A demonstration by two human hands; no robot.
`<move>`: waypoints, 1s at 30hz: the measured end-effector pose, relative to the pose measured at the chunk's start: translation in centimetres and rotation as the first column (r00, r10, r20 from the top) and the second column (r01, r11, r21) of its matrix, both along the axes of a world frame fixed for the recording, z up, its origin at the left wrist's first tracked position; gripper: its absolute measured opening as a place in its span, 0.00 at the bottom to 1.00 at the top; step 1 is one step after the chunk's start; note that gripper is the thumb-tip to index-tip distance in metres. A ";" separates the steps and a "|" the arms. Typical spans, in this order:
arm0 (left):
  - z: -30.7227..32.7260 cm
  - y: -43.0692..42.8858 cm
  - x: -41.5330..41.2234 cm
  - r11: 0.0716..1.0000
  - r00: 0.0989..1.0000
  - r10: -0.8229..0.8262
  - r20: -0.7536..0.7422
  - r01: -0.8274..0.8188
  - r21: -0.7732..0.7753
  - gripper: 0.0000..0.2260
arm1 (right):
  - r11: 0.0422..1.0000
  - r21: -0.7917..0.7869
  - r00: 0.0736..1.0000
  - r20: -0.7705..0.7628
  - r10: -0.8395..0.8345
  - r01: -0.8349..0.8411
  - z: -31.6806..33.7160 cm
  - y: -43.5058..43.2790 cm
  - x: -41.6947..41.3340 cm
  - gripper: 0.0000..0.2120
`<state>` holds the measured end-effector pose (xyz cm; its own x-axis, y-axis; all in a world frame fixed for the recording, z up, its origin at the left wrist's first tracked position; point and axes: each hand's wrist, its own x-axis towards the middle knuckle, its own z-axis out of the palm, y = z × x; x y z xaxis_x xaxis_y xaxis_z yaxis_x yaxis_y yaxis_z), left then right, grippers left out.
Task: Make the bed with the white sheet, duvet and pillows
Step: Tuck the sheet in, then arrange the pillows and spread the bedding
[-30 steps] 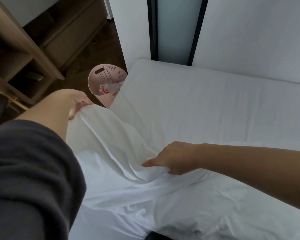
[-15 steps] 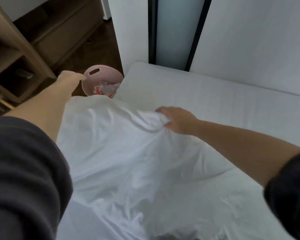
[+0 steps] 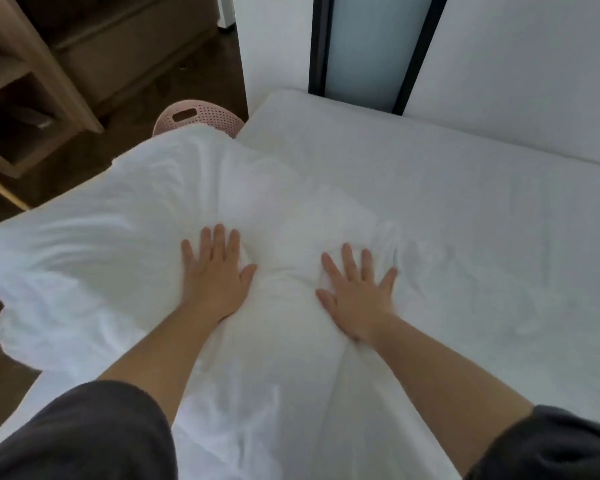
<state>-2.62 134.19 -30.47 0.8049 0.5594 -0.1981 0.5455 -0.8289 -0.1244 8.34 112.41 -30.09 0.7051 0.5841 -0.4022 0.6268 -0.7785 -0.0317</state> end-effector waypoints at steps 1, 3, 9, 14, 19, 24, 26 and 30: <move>-0.5 -0.6 -0.5 1.000 1.000 -0.013 0.010 0.012 0.007 0.31 | 1.000 -0.001 1.000 0.023 0.003 -0.003 -0.9 -0.4 -0.8 0.30; -0.6 -1.8 -2.2 0.999 0.999 -0.034 0.017 0.034 0.021 0.30 | 1.000 0.014 0.999 0.046 0.001 -0.001 -1.7 -1.2 -2.7 0.29; 1.9 -4.5 -13.1 0.990 0.993 0.055 0.109 -0.068 0.123 0.26 | 0.996 0.051 0.995 -0.071 0.070 -0.067 1.1 -4.2 -9.2 0.29; 2.6 -4.2 -19.5 0.983 0.964 0.168 0.207 -0.180 0.040 0.25 | 0.975 0.210 0.966 -0.229 0.122 -0.074 3.8 -1.7 -15.4 0.31; 1.5 -3.8 -22.9 0.735 0.667 0.639 0.384 -0.380 -0.562 0.33 | 0.949 0.187 0.951 -0.131 0.278 -0.252 2.8 1.1 -22.2 0.40; -1.5 0.8 -23.7 -0.080 0.097 0.992 -0.084 -0.048 -0.996 0.32 | 0.960 0.124 0.967 -0.027 0.255 -0.250 2.4 2.3 -21.7 0.46; -2.2 3.1 -23.0 -0.137 0.044 0.990 -0.134 0.067 -0.988 0.29 | 0.956 0.133 0.962 -0.043 0.270 -0.262 2.3 2.5 -20.5 0.47; -1.9 6.4 -19.9 -0.140 -0.048 0.988 -0.146 0.118 -0.983 0.27 | 0.955 0.107 0.957 -0.059 0.284 -0.276 2.1 3.6 -17.4 0.50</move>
